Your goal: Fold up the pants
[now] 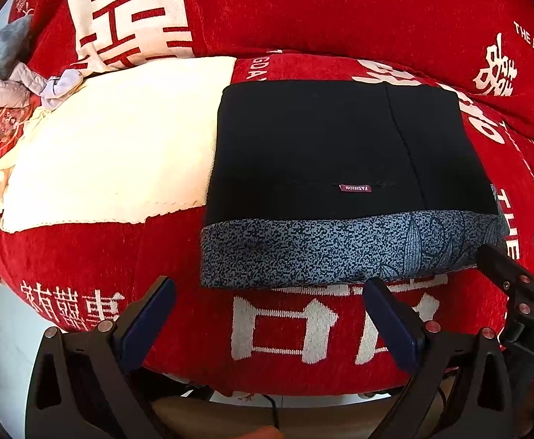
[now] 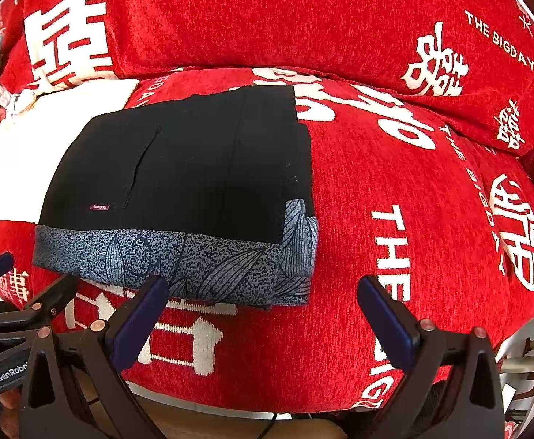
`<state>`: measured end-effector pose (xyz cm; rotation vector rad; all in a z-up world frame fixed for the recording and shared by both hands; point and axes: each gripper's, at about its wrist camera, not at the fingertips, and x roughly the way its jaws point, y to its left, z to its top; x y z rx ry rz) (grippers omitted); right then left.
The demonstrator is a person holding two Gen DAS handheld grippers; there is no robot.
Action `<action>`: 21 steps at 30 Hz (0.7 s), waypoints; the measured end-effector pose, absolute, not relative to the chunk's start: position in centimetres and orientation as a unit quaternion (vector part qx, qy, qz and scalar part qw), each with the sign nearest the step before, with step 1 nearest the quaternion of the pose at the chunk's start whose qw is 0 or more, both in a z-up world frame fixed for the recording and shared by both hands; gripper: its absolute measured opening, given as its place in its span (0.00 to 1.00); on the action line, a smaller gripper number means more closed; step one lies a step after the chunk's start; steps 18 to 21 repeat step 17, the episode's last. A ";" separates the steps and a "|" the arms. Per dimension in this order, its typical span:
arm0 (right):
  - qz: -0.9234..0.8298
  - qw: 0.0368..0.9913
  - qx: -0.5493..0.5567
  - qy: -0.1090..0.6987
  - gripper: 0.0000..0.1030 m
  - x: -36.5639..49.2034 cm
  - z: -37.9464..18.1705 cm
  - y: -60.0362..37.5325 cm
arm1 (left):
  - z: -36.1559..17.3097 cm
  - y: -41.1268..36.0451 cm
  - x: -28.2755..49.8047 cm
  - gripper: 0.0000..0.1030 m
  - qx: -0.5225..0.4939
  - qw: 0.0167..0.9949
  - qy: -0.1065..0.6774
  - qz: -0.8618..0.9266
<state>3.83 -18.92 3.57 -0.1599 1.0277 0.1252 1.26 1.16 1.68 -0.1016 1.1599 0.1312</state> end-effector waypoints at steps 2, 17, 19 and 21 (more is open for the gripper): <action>0.060 0.866 -0.076 0.490 1.00 3.8 3.6 -18.9 | 1.7 1.1 1.2 0.99 -0.045 0.834 0.546 0.062; 0.061 0.869 -0.078 0.485 1.00 2.7 3.7 -19.3 | 1.9 0.5 -0.2 0.99 -0.045 0.839 0.540 0.052; 0.061 0.869 -0.078 0.485 1.00 2.7 3.7 -19.3 | 1.9 0.5 -0.2 0.99 -0.045 0.839 0.540 0.052; 0.061 0.869 -0.078 0.485 1.00 2.7 3.7 -19.3 | 1.9 0.5 -0.2 0.99 -0.045 0.839 0.540 0.052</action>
